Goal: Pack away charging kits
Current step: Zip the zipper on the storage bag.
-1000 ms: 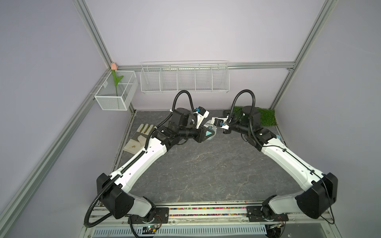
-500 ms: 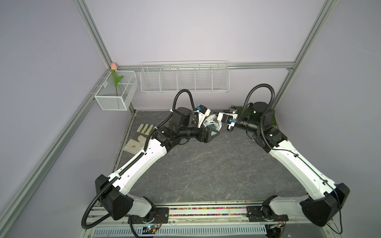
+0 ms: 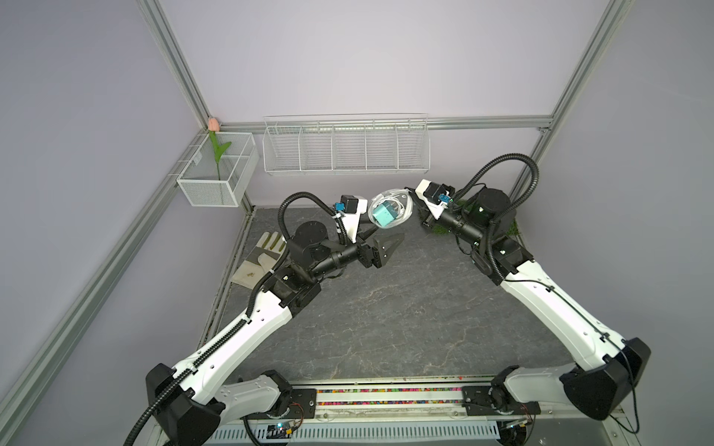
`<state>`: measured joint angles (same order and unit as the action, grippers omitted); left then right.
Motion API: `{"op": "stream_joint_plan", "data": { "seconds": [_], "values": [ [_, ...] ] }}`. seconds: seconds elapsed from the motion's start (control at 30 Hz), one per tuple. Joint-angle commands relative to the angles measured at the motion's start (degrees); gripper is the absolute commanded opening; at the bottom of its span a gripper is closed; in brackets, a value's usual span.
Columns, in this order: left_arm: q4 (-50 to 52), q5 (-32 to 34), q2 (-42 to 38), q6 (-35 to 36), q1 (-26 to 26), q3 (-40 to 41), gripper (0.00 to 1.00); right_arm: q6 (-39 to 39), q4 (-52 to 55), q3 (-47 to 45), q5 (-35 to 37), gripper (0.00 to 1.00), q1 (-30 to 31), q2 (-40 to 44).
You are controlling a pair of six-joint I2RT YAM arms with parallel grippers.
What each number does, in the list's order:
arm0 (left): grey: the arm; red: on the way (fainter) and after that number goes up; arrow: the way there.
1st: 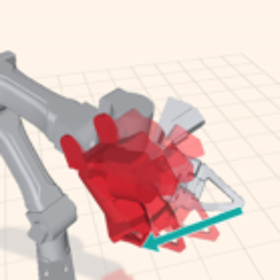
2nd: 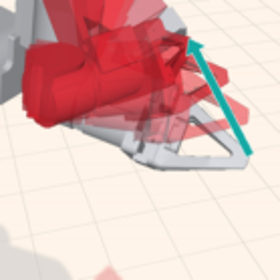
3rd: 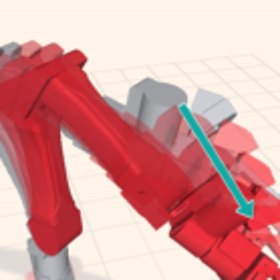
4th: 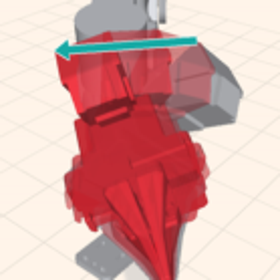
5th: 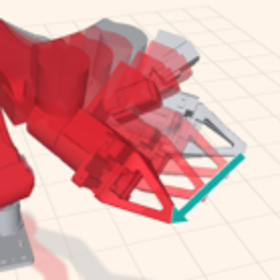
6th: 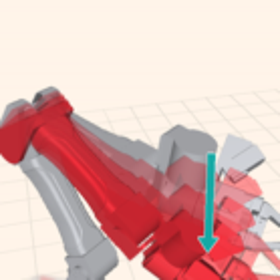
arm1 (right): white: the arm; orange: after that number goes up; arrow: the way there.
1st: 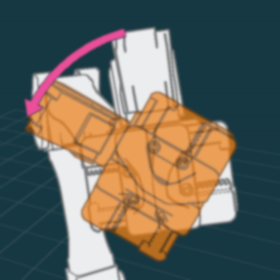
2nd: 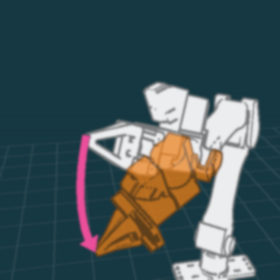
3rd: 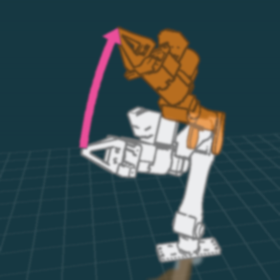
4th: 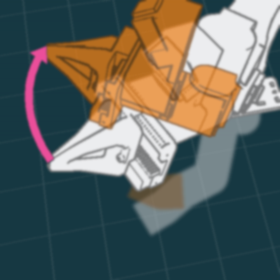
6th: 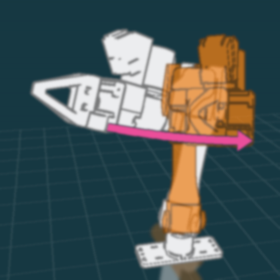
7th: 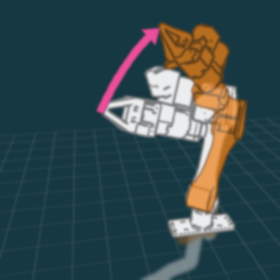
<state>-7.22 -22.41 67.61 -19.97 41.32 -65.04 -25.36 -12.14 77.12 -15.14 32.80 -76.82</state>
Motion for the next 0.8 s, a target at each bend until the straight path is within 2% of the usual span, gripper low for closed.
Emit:
{"op": "stream_joint_plan", "data": {
  "seconds": [0.0,0.1,0.2,0.3,0.4,0.43,0.5,0.53,0.6,0.67,0.73,0.77],
  "values": [
    [-10.76,1.95,0.58,-2.5,0.08,1.82,0.89,10.26,-9.47,-3.36,6.25,0.06,2.56,2.09],
    [-14.54,3.79,0.35,-3.31,0.0,3.04,0.88,11.94,-11.11,-4.23,7.06,0.06,3.92,2.31],
    [-18.04,5.06,-0.37,-3.85,-0.19,4.51,0.82,11.23,-10.97,-4.17,7.61,0.06,5.19,2.18],
    [-19.44,5.57,-0.82,-4.63,-0.2,4.75,0.53,11.53,-10.74,-3.63,10.17,0.06,5.37,1.62],
    [-19.93,5.09,-0.53,-5.47,-0.27,4.3,0.33,11.53,-9.58,-2.68,12.79,0.06,5.35,0.98],
    [-19.85,5.05,-0.55,-5.54,-0.28,4.09,0.29,11.24,-9.57,-2.75,12.6,0.06,5.38,0.83],
    [-19.46,5.32,-0.39,-5.61,-0.28,3.7,0.28,10.91,-9.82,-3.22,11.63,0.06,5.39,0.71],
    [-19.19,5.92,-0.38,-5.84,-0.28,3.6,0.32,10.74,-10.04,-3.61,11.06,0.06,5.44,0.69],
    [-19.57,6.83,-0.47,-6.36,-0.36,3.85,0.59,10.63,-10.52,-4.36,11.04,0.06,5.43,0.79],
    [-20.67,7.91,-0.64,-6.91,-0.45,4.5,0.71,10.59,-11.06,-5.09,10.77,0.06,5.41,1.17],
    [-21.64,7.89,-0.64,-7.19,-0.62,4.65,0.71,10.6,-10.91,-5.31,10.25,0.06,5.47,1.47],
    [-21.65,7.84,-0.64,-7.27,-0.63,4.5,0.67,10.6,-10.82,-5.32,10.07,0.06,5.5,1.52]
  ]
}}
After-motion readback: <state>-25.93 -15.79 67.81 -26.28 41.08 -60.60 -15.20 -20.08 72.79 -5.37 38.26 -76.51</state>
